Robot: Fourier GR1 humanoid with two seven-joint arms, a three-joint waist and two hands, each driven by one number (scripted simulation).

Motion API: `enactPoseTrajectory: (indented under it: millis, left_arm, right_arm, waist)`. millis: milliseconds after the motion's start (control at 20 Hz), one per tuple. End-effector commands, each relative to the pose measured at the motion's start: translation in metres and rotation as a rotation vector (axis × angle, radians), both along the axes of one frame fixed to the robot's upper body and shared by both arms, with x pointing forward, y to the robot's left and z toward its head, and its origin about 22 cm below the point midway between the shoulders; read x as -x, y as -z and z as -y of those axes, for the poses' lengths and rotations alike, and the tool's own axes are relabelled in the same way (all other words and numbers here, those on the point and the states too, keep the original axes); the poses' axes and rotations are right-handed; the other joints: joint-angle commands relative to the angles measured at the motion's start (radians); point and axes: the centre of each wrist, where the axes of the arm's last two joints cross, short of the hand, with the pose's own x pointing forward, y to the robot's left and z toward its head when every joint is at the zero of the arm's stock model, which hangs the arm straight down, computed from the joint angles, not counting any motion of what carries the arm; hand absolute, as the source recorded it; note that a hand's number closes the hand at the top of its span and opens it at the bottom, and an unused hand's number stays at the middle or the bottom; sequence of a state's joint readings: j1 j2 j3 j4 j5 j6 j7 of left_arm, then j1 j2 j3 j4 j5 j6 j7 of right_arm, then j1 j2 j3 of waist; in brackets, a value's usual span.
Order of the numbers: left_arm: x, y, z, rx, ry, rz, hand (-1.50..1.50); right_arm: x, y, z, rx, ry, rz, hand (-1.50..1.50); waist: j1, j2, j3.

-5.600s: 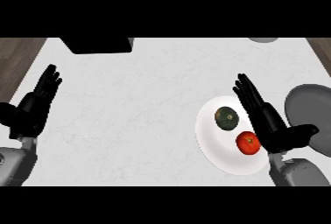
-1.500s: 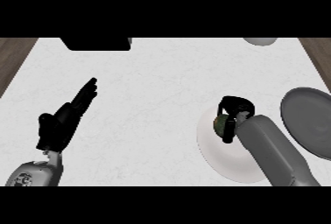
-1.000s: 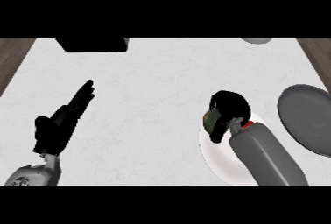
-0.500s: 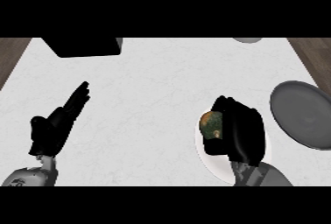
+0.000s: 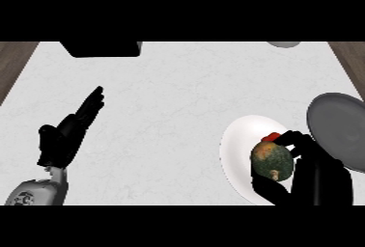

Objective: Pick the squash from the plate and place it in the pan

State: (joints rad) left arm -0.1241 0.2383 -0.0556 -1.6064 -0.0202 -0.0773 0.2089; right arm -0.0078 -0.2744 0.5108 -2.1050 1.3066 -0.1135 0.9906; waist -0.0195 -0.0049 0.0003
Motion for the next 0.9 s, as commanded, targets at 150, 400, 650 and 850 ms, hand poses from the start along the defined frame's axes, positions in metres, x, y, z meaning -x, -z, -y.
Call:
enactPoseTrajectory:
  millis: [150, 400, 650, 850]
  left_arm:
    - [0.003, -0.001, -0.008, -0.016, 0.013, 0.012, 0.00]
    - [-0.016, -0.011, 0.009, -0.010, 0.018, 0.006, 0.00]
    - [0.003, 0.000, 0.007, 0.003, 0.033, -0.004, 0.00]
    - [-0.010, 0.005, 0.004, 0.005, 0.007, 0.013, 0.00]
  right_arm:
    - [-0.009, 0.015, 0.065, -0.143, 0.112, 0.106, 1.50]
    - [-0.046, 0.035, 0.117, -0.110, 0.149, 0.121, 1.50]
    - [-0.058, 0.049, 0.192, -0.031, 0.236, 0.183, 1.50]
    - [-0.077, 0.078, 0.212, -0.017, 0.229, 0.130, 1.50]
  waist:
    - [0.016, 0.006, 0.001]
    - [0.017, 0.007, 0.001]
    - [0.027, 0.007, 0.002]
    - [0.022, 0.008, 0.000]
